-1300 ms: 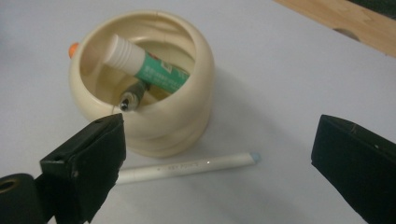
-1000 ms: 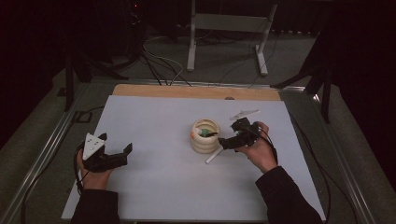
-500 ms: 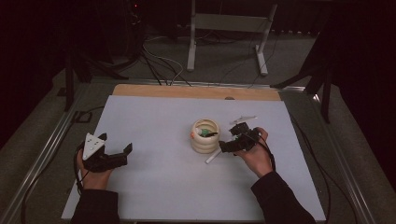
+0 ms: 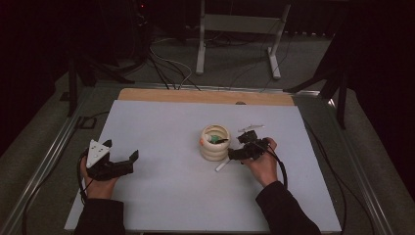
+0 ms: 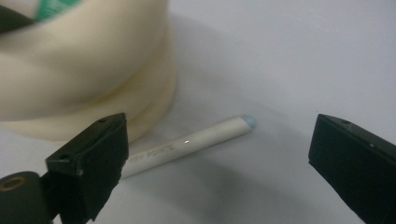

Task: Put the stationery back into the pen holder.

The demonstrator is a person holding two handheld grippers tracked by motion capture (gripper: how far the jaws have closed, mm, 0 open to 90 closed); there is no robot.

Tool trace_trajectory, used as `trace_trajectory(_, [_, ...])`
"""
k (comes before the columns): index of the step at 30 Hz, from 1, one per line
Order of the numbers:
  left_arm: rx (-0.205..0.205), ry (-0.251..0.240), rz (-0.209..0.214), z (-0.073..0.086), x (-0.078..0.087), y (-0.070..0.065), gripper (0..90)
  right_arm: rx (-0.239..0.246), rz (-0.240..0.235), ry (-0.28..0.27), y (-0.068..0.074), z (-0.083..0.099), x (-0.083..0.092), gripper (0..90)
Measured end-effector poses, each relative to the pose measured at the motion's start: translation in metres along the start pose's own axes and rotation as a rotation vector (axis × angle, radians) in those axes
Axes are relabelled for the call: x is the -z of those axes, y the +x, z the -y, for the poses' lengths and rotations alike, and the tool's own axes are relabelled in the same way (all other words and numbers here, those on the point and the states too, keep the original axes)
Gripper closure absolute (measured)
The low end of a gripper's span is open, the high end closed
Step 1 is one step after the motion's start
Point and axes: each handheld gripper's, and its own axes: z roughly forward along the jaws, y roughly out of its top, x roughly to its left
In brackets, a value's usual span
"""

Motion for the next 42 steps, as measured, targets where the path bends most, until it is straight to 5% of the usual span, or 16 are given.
trace_trajectory(20, [-0.001, 0.002, 0.001, 0.0, 0.0, 0.0, 0.0, -0.169, -0.035, -0.003, -0.005, 0.01, -0.022, 21.2])
trace_trajectory(27, [-0.001, 0.002, 0.001, 0.0, 0.0, 0.0, 0.0, -0.11, 0.02, 0.057, 0.008, 0.017, -0.027, 39.6])
trace_trajectory(33, [-0.002, 0.004, 0.0, 0.001, 0.0, -0.001, 0.0, 0.003, -0.021, 0.1, 0.017, 0.02, -0.016, 78.2])
trace_trajectory(38, [0.001, 0.0, -0.001, 0.0, 0.0, 0.0, 0.0, 0.045, -0.013, 0.136, 0.02, 0.015, -0.016, 79.3])
trace_trajectory(42, [-0.002, 0.005, -0.002, 0.001, 0.0, 0.0, 0.0, 0.027, -0.038, 0.144, 0.015, 0.014, -0.016, 79.4])
